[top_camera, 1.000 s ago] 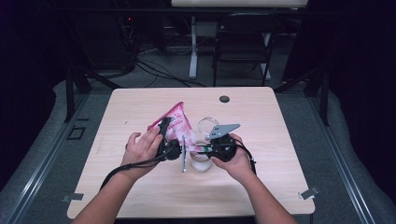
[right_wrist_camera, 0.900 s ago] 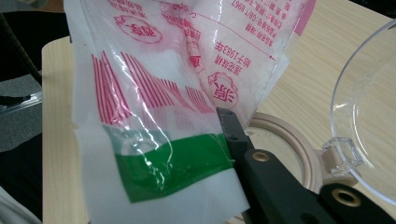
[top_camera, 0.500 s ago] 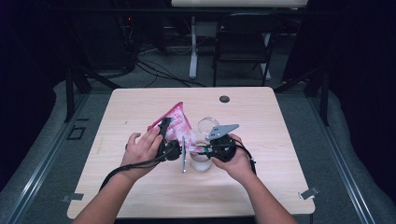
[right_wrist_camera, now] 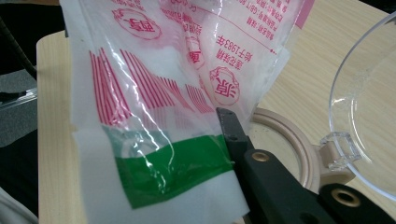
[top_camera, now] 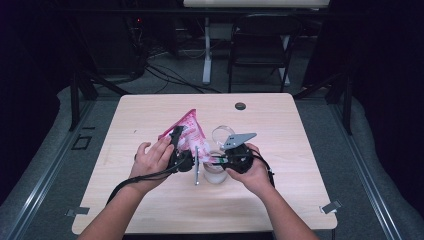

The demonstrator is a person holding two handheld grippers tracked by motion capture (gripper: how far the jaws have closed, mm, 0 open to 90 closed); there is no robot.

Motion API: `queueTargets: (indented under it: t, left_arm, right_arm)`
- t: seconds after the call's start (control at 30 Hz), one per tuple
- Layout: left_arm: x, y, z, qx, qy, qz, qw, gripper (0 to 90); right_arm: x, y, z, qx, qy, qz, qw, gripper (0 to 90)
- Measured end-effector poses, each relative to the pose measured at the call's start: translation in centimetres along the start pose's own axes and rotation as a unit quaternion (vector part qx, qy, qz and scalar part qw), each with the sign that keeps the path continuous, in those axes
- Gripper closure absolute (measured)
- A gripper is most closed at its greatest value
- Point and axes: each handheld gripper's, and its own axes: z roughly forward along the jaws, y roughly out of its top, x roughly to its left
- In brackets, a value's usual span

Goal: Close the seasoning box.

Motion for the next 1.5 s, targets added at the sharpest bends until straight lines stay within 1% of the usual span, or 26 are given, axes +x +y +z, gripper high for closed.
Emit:
queueTargets:
  t: [0.03, 0.1, 0.23, 0.27, 0.47, 0.6, 0.63, 0.7, 0.73, 0.77, 1.5]
  left_arm:
    - [-0.04, -0.01, 0.00, 0.001, -0.003, -0.004, 1.0000, 60.0]
    - [0.04, 0.01, -0.02, 0.000, 0.001, 0.000, 1.0000, 60.0]
    - [0.04, -0.02, -0.01, -0.002, 0.000, -0.004, 1.0000, 60.0]
    - [0.12, 0.01, -0.05, -0.001, 0.003, 0.000, 1.0000, 60.0]
    - [0.14, 0.03, -0.05, -0.002, 0.002, -0.003, 1.0000, 60.1]
    - [0.12, 0.04, -0.01, -0.002, 0.002, -0.002, 1.0000, 60.0]
    - [0.06, 0.03, -0.02, 0.000, -0.003, -0.006, 1.0000, 60.1]
    - [0.11, 0.05, -0.02, -0.001, 0.000, -0.003, 1.0000, 60.1]
    - [0.06, 0.04, -0.01, -0.001, -0.003, -0.007, 1.0000, 60.1]
    - [0.12, 0.08, -0.05, 0.001, -0.001, -0.004, 1.0000, 60.1]
    - [0.38, 0.33, -0.02, -0.003, 0.000, -0.002, 1.0000, 60.0]
  right_arm:
    - [0.00, 0.00, -0.01, 0.000, 0.000, 0.000, 1.0000, 90.0]
    - [-0.03, 0.00, -0.02, 0.001, 0.000, 0.000, 1.0000, 90.0]
    - [-0.02, 0.01, -0.02, 0.000, 0.000, -0.001, 1.0000, 90.0]
    - [-0.02, 0.01, -0.03, 0.000, 0.000, -0.001, 1.0000, 90.0]
    - [-0.01, 0.01, -0.03, -0.003, -0.001, 0.002, 1.0000, 90.0]
    - [-0.04, 0.00, -0.03, 0.001, -0.001, -0.001, 1.0000, 90.0]
    - [-0.05, 0.00, -0.03, 0.001, -0.001, -0.001, 1.0000, 90.0]
    - [-0.07, -0.01, -0.01, -0.001, 0.000, 0.002, 1.0000, 90.0]
    - [-0.08, 0.00, -0.02, -0.001, -0.001, 0.001, 1.0000, 90.0]
    - [-0.07, -0.01, -0.02, -0.001, -0.001, 0.002, 1.0000, 90.0]
    - [-0.19, -0.10, -0.07, -0.003, -0.004, 0.004, 1.0000, 90.0]
